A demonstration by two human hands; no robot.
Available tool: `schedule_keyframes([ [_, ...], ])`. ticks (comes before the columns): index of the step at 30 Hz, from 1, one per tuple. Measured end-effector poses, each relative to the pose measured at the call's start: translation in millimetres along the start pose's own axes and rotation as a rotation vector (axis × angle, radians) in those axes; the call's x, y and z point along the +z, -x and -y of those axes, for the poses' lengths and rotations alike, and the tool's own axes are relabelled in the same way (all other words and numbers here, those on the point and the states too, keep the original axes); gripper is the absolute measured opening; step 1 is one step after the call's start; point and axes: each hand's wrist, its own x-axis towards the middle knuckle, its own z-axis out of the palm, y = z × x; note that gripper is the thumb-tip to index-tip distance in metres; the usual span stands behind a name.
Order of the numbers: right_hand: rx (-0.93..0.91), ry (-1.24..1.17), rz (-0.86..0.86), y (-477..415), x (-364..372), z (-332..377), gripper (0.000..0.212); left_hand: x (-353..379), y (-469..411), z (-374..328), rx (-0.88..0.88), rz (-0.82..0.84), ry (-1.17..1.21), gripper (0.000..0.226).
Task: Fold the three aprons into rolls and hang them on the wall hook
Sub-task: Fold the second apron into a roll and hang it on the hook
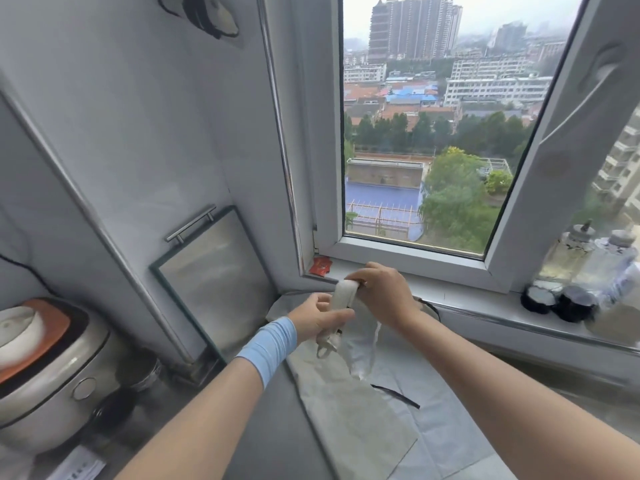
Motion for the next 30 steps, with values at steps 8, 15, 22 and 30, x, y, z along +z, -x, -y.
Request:
schedule_keyframes([
  [8, 0.371, -0.383, 0.194, -36, 10, 67, 0.016, -43, 8, -17, 0.093, 0.273, 0.210, 0.044],
  [15, 0.517, -0.652, 0.154, -44, 17, 105, 0.011, -83, 1, -13, 0.056, 0.435, 0.248, 0.044],
  [22, 0.454, -0.728, 0.389, -46, 18, 102, 0.037, -99, -2, -17, 0.109, 0.322, 0.112, 0.018],
  [30, 0.534, -0.740, 0.314, -58, 15, 110, 0.036, -108, -18, -24, 0.225, 0.288, -0.034, 0.043],
])
